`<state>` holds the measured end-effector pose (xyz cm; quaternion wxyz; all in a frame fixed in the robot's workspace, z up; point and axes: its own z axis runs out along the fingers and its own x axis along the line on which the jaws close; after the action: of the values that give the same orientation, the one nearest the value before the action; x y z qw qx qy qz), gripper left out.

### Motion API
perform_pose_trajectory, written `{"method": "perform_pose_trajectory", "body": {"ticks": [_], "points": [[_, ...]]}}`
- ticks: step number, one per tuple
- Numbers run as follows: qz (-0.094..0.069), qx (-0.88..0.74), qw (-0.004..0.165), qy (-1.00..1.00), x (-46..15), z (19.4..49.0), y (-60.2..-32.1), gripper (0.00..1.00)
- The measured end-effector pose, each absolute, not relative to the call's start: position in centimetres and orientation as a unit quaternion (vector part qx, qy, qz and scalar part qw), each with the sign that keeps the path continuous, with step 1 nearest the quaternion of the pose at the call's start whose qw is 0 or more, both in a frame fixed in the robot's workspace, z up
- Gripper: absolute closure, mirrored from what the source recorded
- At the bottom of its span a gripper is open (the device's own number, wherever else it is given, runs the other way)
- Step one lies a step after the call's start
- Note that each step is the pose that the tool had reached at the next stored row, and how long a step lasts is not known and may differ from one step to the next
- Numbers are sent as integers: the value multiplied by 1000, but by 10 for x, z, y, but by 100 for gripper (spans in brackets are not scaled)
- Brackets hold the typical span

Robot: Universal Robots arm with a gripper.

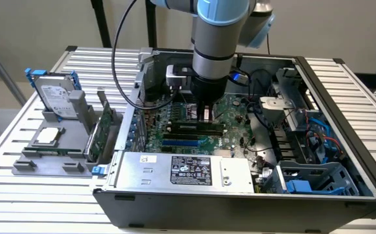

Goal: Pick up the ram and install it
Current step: 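Insert the ram into the slot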

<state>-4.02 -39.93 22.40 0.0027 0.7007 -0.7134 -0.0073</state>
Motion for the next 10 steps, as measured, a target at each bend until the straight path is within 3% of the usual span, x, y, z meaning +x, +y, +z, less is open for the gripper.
{"method": "perform_pose_trajectory", "body": {"ticks": [10], "points": [[-7, 701, 3, -713, -40, 223, -399, 100]]}}
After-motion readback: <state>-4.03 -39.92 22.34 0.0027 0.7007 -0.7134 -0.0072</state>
